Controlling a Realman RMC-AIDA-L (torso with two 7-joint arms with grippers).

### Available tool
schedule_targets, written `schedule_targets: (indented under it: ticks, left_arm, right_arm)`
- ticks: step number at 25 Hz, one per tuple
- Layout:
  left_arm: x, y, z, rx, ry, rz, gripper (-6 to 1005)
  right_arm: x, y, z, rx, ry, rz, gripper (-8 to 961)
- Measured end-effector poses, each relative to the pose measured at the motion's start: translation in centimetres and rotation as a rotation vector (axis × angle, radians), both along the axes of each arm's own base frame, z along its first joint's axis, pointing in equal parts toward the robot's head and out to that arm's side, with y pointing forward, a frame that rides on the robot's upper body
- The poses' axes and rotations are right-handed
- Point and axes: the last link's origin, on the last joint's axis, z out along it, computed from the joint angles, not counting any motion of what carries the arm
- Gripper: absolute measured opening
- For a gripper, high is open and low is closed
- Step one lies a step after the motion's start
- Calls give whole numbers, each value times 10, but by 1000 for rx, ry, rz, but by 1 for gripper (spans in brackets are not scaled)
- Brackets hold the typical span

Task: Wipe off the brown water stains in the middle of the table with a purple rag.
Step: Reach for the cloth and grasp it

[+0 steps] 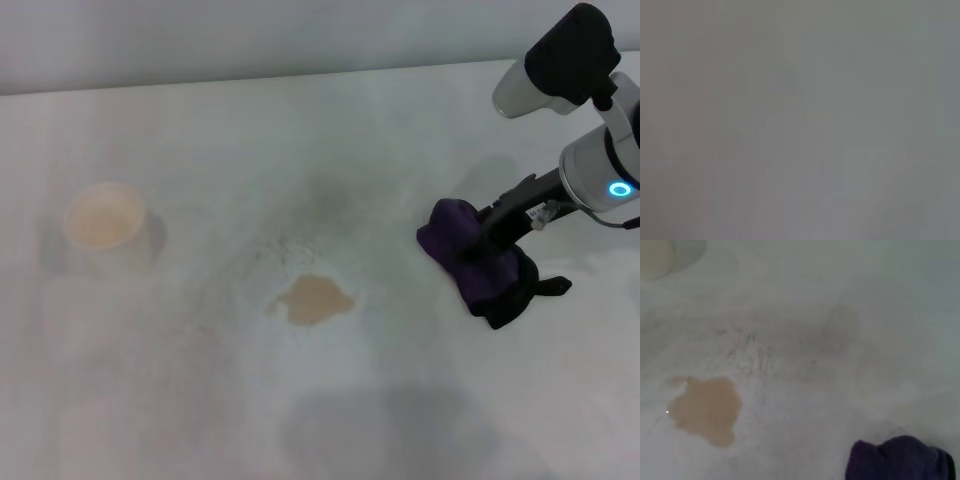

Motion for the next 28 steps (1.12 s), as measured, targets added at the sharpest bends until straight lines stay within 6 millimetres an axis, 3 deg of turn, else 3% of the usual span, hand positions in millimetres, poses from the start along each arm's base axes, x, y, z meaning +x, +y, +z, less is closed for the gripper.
schedule_targets:
  ticks: [7,17,28]
  left_arm:
    - [-2,-1,2,2,8,3,876]
    - [-2,2,5,10,12,2,876]
    - [-1,4,6,13,13,0,877]
  right_arm:
    - [13,2,-1,18,-34,-15,731]
    - [12,3,-6,11,-46,-4,663]
    - [21,5,-17,4,-50,-34,432]
